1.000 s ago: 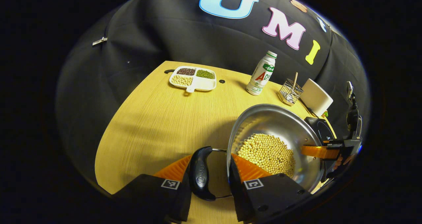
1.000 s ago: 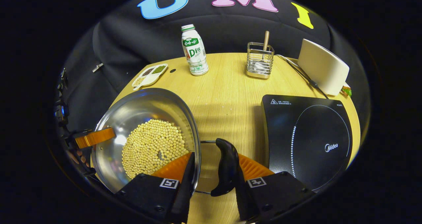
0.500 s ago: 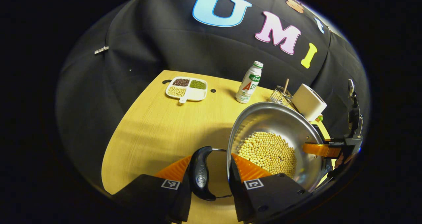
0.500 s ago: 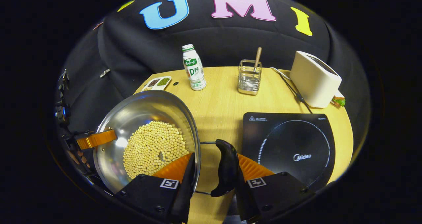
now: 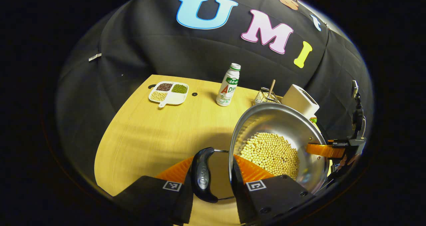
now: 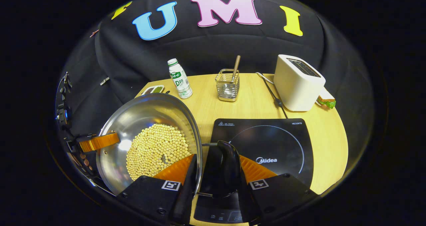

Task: First push the handle of the pot to place it horizontally, then grasp the pot with both hands and set it on the induction cooktop.

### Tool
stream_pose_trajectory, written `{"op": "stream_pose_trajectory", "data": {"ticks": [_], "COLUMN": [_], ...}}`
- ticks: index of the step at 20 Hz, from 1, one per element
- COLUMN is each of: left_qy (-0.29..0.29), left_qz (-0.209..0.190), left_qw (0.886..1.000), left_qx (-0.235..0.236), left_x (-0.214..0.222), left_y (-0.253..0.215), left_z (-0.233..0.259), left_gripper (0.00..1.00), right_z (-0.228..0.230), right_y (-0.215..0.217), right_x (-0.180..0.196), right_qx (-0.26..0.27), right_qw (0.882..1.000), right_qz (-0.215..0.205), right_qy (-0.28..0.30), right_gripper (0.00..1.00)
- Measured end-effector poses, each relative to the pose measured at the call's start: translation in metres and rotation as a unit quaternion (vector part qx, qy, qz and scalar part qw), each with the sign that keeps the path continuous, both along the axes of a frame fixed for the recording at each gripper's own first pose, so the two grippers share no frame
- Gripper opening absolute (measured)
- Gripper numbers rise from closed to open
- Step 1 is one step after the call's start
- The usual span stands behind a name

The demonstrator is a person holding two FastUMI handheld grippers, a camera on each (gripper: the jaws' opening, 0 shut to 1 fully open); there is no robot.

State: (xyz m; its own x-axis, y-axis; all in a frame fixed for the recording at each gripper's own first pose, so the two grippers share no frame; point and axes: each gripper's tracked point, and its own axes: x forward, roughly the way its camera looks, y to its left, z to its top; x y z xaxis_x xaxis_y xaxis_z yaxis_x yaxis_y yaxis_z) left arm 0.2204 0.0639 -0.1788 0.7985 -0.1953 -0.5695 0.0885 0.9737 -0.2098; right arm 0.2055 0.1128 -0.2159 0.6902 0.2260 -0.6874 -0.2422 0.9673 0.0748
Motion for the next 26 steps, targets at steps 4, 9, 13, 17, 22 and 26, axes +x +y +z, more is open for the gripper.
{"op": "stream_pose_trajectory", "data": {"ticks": [4, 9, 13, 17, 22, 26], "left_qy": [0.002, 0.005, 0.007, 0.010, 0.012, 0.016], "left_qz": [-0.007, -0.023, -0.033, -0.043, -0.050, -0.052], "left_qw": [1.000, 1.000, 0.999, 0.999, 0.999, 0.998], "left_qx": [0.004, 0.009, 0.007, 0.008, 0.009, 0.009], "left_x": [0.003, 0.014, 0.023, 0.034, 0.045, 0.053], "left_y": [-0.030, -0.070, -0.103, -0.134, -0.165, -0.187], "left_z": [0.006, 0.009, 0.008, 0.004, -0.002, -0.010], "left_gripper": [0.55, 0.55, 0.55, 0.55, 0.55, 0.55], "right_z": [0.006, 0.013, 0.015, 0.015, 0.011, 0.007], "right_y": [-0.029, -0.068, -0.100, -0.129, -0.160, -0.181], "right_x": [0.003, 0.010, 0.018, 0.025, 0.037, 0.045], "right_qx": [0.011, 0.013, 0.011, 0.010, 0.007, 0.004], "right_qw": [1.000, 1.000, 0.999, 0.999, 0.998, 0.998], "right_qz": [-0.011, -0.026, -0.037, -0.047, -0.057, -0.062], "right_qy": [0.004, 0.005, 0.004, 0.006, 0.012, 0.016], "right_gripper": [0.60, 0.60, 0.60, 0.60, 0.60, 0.60]}}
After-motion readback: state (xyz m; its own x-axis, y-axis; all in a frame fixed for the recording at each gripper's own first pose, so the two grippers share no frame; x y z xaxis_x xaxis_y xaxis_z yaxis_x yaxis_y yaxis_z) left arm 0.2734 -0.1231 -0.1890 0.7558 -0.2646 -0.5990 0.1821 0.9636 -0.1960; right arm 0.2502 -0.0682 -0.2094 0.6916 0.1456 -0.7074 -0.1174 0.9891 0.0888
